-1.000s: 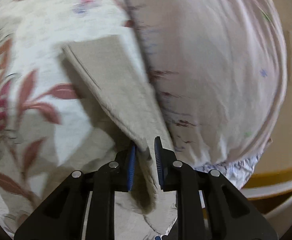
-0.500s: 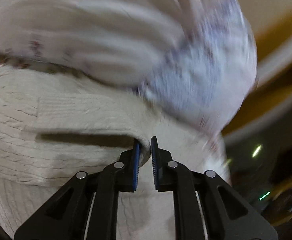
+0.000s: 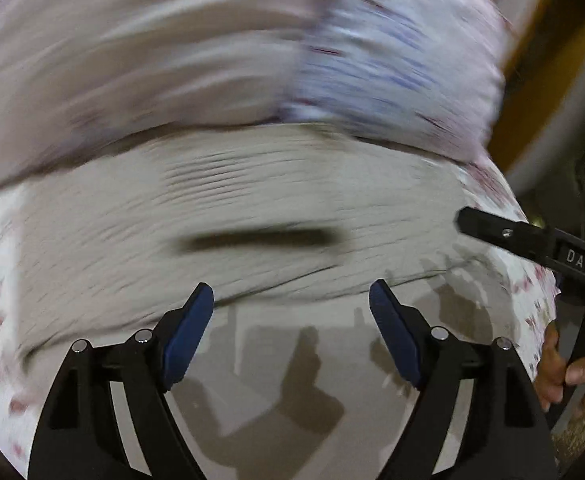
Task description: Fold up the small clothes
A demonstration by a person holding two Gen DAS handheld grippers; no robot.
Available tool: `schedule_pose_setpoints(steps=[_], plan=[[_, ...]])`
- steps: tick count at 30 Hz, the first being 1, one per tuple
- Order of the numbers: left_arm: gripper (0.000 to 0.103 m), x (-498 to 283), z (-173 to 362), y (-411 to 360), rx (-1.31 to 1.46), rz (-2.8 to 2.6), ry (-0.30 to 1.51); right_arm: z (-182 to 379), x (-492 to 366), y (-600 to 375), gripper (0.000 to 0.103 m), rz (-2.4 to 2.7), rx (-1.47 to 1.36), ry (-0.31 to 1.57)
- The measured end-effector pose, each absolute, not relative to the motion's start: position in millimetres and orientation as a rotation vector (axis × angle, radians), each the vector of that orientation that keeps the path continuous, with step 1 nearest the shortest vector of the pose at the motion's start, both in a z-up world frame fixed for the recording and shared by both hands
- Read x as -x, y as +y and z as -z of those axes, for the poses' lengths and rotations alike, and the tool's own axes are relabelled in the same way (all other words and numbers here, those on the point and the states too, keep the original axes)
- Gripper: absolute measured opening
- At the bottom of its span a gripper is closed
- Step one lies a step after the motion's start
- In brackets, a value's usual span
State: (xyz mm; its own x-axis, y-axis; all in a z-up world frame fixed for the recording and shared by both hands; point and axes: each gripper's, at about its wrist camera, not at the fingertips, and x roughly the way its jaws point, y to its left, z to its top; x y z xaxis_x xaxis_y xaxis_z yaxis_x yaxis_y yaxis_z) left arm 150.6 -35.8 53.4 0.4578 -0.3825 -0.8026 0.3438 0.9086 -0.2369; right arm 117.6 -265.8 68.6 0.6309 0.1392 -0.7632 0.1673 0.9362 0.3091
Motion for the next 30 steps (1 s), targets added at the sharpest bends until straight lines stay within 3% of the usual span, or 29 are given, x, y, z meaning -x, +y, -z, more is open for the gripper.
schedule_pose_setpoints(steps=[6, 13, 15, 16, 17, 20, 25, 28, 30], plan=[[0.077, -135, -41, 84, 0.129, 0.108, 1.025, -76, -159, -159, 0.073, -0.14, 0.01, 0.875], [0.076, -142, -22, 115, 0.107, -0.016, 1.068, -42, -187, -79, 0.07, -0.103, 0.429, 0.88], [0.076, -145, -19, 114, 0.098, -0.018, 1.075, -32, -193, -76, 0.05, -0.063, 0.484, 0.893], [0.076, -148, -17, 112, 0.097, -0.017, 1.076, -28, -198, -77, 0.025, -0.03, 0.491, 0.906], [0.075, -150, -17, 110, 0.095, -0.013, 1.078, -28, -201, -85, 0.012, -0.005, 0.463, 0.918], [0.074, -152, -12, 104, 0.09, -0.003, 1.079, -45, -199, -115, 0.009, 0.054, 0.284, 0.884], [0.073, -150, -7, 107, 0.104, 0.002, 1.085, -67, -168, -200, 0.007, 0.207, -0.126, 0.8], [0.073, -150, -7, 108, 0.108, 0.003, 1.084, -50, -150, -248, 0.008, 0.26, -0.367, 0.816], [0.072, -150, -7, 108, 0.108, 0.004, 1.084, -29, -144, -272, 0.013, 0.28, -0.491, 0.87]])
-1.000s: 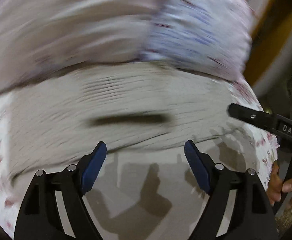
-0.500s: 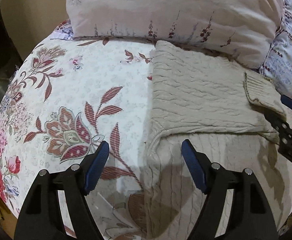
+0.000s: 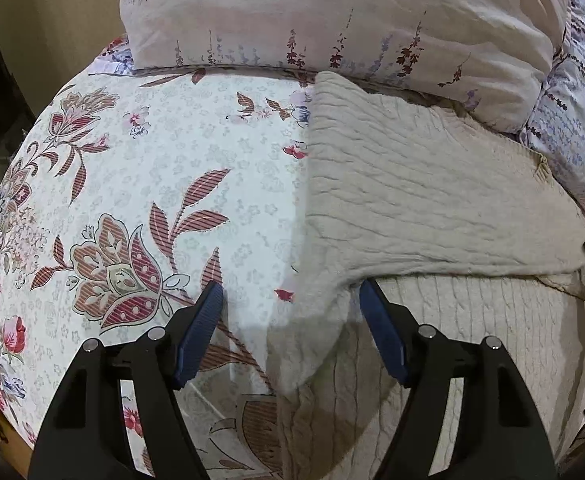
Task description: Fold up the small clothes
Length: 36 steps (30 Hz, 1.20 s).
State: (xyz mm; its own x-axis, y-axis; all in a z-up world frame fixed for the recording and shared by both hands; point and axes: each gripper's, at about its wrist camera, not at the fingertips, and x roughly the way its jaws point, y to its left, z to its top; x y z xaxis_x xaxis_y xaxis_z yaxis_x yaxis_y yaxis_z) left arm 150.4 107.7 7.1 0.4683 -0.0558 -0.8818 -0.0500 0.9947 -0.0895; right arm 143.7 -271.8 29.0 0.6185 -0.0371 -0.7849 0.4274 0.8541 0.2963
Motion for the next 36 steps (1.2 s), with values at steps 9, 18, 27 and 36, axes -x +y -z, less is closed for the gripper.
schedule_pose_setpoints(steps=[9, 18, 27, 36], plan=[[0.067, -152, -8, 110, 0.12, -0.003, 1.077, -26, -128, -316, 0.035, 0.326, -0.673, 0.791], [0.065, -154, -9, 109, 0.116, 0.002, 1.074, -37, -113, -320, 0.007, 0.38, -0.596, 0.762], [0.065, -153, -7, 104, 0.069, 0.002, 1.064, -17, -125, -322, 0.009, 0.432, -0.577, 0.848], [0.065, -145, -12, 101, 0.03, 0.016, 1.056, -44, -94, -324, 0.065, 0.353, -0.547, 0.814]])
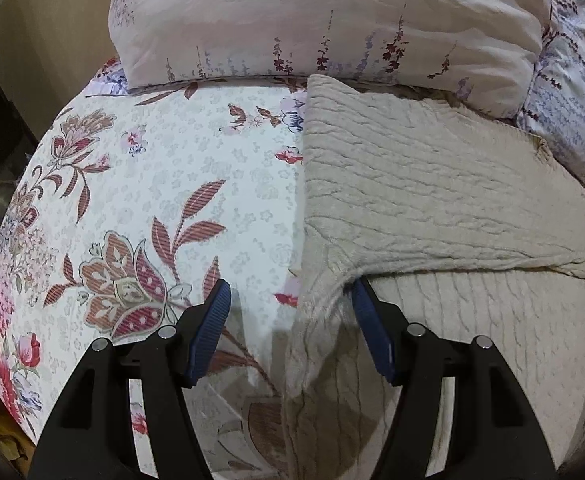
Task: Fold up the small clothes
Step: 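Grasp the sweater hem with the left gripper while the right gripper grasps the hem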
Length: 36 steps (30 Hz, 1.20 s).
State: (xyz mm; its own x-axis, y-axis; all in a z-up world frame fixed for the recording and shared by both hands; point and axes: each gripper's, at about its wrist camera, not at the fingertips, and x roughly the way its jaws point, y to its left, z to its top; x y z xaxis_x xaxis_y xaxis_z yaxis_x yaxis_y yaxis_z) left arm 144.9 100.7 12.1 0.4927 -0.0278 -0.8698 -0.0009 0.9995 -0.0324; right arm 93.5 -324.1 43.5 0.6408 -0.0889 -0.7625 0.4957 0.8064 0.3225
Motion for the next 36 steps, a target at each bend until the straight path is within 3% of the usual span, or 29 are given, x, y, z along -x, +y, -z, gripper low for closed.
schedule_pose_setpoints(steps=[12, 15, 22, 26, 36], plan=[[0.062, -72, -24, 133, 0.254, 0.258, 1.111, -20, 24, -370, 0.063, 0.167, -0.761, 0.928], [0.059, -53, -19, 137, 0.321, 0.301, 1.147, -10, 43, -371, 0.054, 0.155, -0.791, 0.965], [0.05, -13, -6, 138, 0.483, 0.369, 1.211, 0, 71, -362, 0.047, 0.029, -0.869, 1.011], [0.045, 7, 1, 137, 0.558, 0.409, 1.242, 14, 83, -354, 0.034, -0.075, -0.974, 1.061], [0.03, 28, 9, 133, 0.637, 0.468, 1.323, 22, 99, -317, 0.025, -0.282, -0.921, 1.224]])
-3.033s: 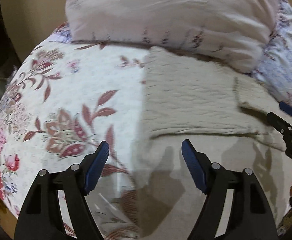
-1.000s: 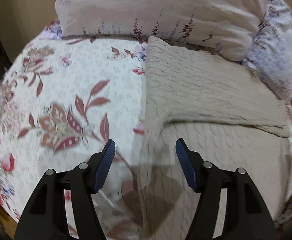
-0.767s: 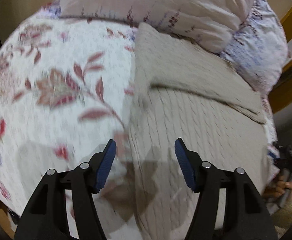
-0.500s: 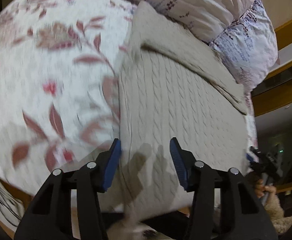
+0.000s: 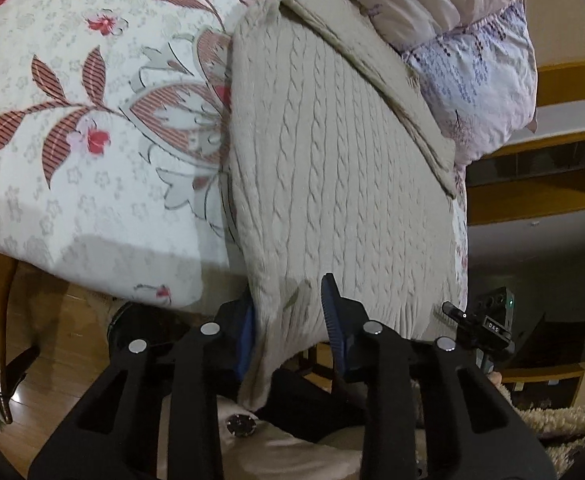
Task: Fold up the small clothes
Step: 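Grasp the sweater hem with the left gripper while the right gripper grasps the hem, then lift the hem with both grippers and lay it over toward the collar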
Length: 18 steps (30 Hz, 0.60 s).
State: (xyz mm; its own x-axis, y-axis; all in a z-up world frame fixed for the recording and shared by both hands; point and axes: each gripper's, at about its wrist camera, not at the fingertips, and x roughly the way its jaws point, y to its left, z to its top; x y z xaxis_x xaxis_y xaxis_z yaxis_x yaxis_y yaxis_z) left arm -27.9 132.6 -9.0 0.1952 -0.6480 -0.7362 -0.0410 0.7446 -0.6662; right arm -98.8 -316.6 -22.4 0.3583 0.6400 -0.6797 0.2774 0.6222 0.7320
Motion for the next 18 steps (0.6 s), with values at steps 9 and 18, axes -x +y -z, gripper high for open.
schedule_pose_setpoints(steps=[9, 18], plan=[[0.008, 18, -11, 132, 0.559, 0.494, 1.274, -13, 91, -298, 0.007, -0.289, -0.702, 1.124], [0.007, -32, -54, 146, 0.506, 0.426, 1.079, -71, 60, -300, 0.007, -0.119, -0.432, 0.91]])
